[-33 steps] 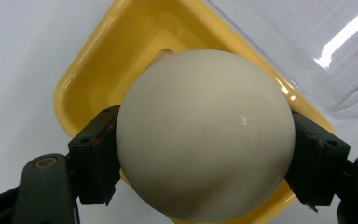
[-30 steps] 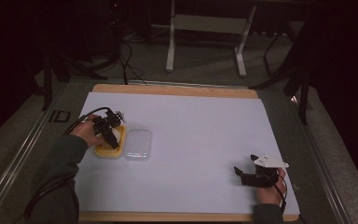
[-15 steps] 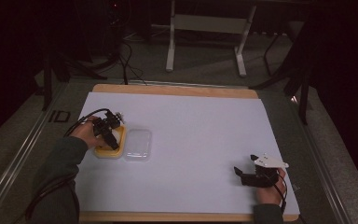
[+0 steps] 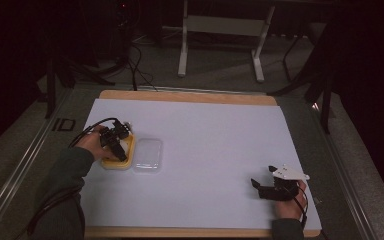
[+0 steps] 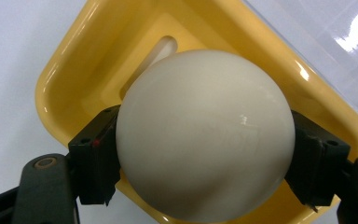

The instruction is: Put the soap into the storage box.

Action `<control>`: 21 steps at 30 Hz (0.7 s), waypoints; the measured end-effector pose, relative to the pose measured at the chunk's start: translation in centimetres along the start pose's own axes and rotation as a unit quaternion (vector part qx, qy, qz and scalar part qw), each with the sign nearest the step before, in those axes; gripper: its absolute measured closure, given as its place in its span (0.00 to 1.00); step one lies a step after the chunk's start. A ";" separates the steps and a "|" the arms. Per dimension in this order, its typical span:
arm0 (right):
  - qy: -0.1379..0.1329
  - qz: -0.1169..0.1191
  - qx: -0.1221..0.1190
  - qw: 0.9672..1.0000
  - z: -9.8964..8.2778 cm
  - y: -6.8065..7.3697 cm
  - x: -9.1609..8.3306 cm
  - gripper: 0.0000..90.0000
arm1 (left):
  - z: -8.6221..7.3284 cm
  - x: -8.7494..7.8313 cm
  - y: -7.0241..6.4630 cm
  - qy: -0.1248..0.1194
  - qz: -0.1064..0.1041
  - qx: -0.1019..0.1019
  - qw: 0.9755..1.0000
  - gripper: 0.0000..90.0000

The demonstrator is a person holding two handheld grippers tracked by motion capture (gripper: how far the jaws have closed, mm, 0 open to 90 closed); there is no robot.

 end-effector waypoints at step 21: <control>0.000 0.000 -0.001 1.000 0.0 0.0 0.0 0.15 | -0.1 0.2 0.0 -0.001 -0.019 0.000 1.000 0.26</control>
Point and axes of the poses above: each handheld gripper's, and its own axes: x roughly forward along the jaws, z roughly out of its top, y roughly to its left, the point moved 2 cm from there along x, roughly forward along the jaws
